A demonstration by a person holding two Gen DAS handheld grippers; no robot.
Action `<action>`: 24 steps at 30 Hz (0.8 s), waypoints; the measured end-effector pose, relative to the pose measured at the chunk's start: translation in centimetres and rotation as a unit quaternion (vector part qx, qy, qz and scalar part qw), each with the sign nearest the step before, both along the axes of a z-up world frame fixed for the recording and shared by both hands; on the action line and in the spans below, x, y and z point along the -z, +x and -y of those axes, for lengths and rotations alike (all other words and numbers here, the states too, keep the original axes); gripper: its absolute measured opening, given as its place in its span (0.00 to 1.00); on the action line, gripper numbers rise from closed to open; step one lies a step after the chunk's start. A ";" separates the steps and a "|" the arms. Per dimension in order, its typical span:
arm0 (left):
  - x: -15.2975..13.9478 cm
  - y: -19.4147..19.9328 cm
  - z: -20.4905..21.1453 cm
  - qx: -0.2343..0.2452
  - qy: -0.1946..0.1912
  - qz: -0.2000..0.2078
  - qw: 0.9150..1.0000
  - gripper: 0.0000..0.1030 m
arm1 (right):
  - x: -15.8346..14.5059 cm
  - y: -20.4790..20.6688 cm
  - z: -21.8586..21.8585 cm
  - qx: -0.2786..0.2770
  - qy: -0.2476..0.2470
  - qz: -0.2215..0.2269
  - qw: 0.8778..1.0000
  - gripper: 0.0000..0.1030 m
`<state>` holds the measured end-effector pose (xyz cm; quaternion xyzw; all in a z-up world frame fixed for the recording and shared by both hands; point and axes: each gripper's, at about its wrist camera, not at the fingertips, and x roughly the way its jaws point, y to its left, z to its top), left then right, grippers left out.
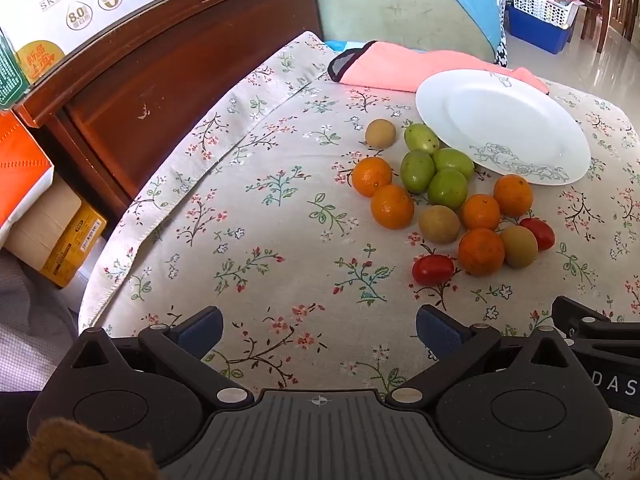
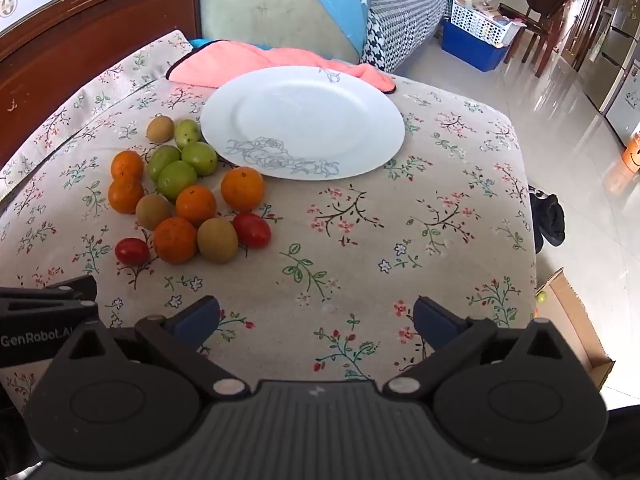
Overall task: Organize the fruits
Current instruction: 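Move the left tool toward the red cherry tomato and open its fingers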
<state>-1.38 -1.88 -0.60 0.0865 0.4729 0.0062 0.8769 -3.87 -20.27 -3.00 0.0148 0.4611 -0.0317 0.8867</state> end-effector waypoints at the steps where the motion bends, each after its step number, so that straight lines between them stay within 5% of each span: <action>1: 0.0 0.0 0.0 0.000 0.000 0.000 1.000 1.00 | 0.0 0.0 0.0 0.000 0.000 0.000 1.000 0.99; 8: 0.0 0.0 0.0 0.000 -0.002 0.000 1.000 1.00 | 0.1 0.0 0.3 0.003 0.005 -0.002 1.000 0.99; 14: -0.4 0.4 -0.7 0.011 -0.041 -0.013 0.999 1.00 | -0.5 -0.3 1.0 -0.005 0.034 0.003 0.999 0.99; 24: -0.9 1.5 -1.8 0.068 -0.034 -0.007 0.997 1.00 | -2.6 -1.0 2.0 -0.082 0.096 0.026 0.992 0.91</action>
